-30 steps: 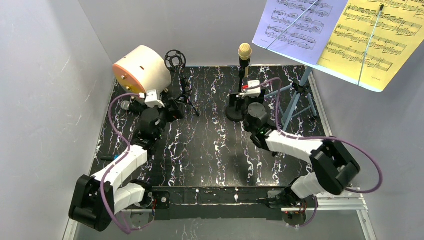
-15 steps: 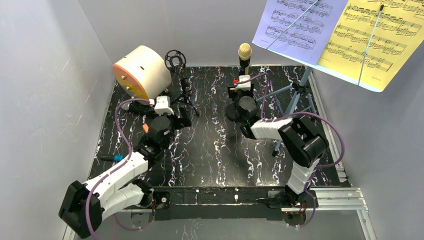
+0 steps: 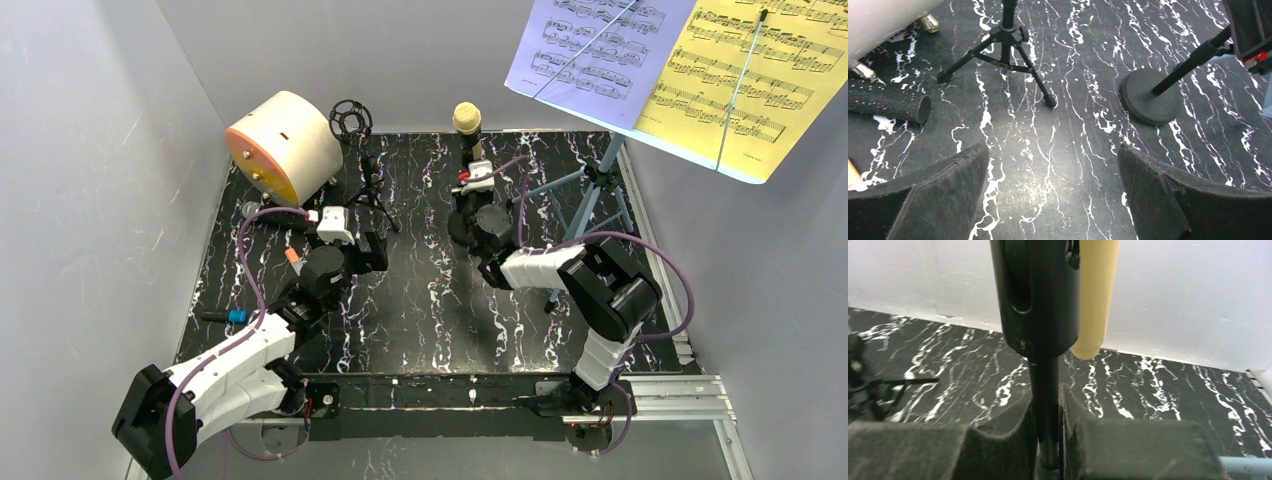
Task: Pack up the instrument practice props
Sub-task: Move the microphone stand with the microphone to the center of the board, then unscrew the knob on the microphone stand.
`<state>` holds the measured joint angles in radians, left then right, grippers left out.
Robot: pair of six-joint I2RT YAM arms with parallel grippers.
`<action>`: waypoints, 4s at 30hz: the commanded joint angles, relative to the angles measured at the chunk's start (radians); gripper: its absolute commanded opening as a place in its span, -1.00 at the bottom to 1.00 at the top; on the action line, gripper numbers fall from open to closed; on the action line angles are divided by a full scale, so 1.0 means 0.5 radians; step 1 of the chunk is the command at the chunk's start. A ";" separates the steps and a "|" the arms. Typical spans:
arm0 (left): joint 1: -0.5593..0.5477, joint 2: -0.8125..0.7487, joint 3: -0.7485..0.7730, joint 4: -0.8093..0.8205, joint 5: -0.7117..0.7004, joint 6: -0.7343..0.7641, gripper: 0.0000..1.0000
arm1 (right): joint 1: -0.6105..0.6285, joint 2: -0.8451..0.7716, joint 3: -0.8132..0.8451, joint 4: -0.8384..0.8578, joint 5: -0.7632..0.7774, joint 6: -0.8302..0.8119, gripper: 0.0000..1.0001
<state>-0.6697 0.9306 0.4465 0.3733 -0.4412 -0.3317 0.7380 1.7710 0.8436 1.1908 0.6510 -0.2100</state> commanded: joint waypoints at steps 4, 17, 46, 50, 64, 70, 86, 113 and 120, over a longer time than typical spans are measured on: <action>-0.005 -0.028 0.007 0.117 0.213 0.055 0.97 | 0.255 -0.297 -0.180 -0.053 -0.113 0.271 -0.97; -0.013 -0.229 -0.099 0.338 0.474 0.080 0.97 | 0.643 -0.496 -0.319 -0.199 -0.283 0.641 -0.97; -0.044 0.046 0.207 0.415 1.100 0.203 0.94 | 0.137 -1.281 -0.514 -1.312 -1.558 0.732 0.81; -0.042 0.206 0.299 0.441 1.163 0.297 0.88 | -0.102 -1.291 -0.556 -1.277 -1.940 0.768 0.80; -0.043 0.427 0.307 0.653 1.324 0.537 -0.19 | -0.172 -1.075 -0.655 -0.981 -2.433 -0.233 0.78; -0.031 0.440 0.275 0.653 1.478 0.625 -0.85 | -0.172 -0.957 -0.565 -1.066 -2.488 -0.569 0.57; -0.002 0.462 0.267 0.572 1.752 0.590 -1.00 | 0.141 -0.882 -0.606 -0.907 -1.879 -0.969 0.16; -0.001 0.424 0.307 0.297 1.663 0.627 -1.00 | 0.496 -0.850 -0.426 -1.419 -1.201 -1.508 -0.17; -0.002 0.420 0.300 0.291 1.651 0.628 -1.00 | 0.496 -0.897 -0.423 -1.437 -1.237 -1.478 -0.71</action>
<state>-0.6636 1.1515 0.5903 0.6052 0.3744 -0.0158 0.9821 1.3403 0.6003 0.4881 0.0334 -0.9569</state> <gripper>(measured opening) 0.135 0.255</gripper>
